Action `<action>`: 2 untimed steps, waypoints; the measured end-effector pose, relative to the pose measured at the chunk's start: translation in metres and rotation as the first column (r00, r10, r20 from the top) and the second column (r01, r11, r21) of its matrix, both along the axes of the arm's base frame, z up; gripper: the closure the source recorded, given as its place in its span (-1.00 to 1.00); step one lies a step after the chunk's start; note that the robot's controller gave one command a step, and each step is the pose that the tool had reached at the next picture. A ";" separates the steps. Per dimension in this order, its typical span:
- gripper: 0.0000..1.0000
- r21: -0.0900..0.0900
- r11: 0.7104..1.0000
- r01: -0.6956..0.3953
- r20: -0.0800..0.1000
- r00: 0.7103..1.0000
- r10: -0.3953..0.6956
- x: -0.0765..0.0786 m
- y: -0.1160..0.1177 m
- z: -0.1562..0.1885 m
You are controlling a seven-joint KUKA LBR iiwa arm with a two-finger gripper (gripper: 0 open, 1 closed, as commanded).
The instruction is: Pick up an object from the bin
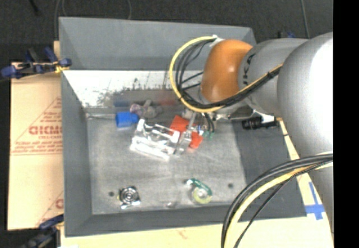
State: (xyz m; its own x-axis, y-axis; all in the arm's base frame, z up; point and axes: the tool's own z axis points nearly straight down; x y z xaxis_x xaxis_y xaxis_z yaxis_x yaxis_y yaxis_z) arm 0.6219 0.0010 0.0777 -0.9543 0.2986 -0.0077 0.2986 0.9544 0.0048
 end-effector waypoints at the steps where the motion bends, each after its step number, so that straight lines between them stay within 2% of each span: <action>1: 1.00 0.001 1.000 -0.002 -0.002 1.000 0.002 0.000 0.000 0.002; 2: 1.00 -0.002 1.000 -0.011 0.003 1.000 0.011 0.004 -0.001 0.103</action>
Offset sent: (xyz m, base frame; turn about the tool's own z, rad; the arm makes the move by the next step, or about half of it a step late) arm 0.0000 0.0000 0.0000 0.0000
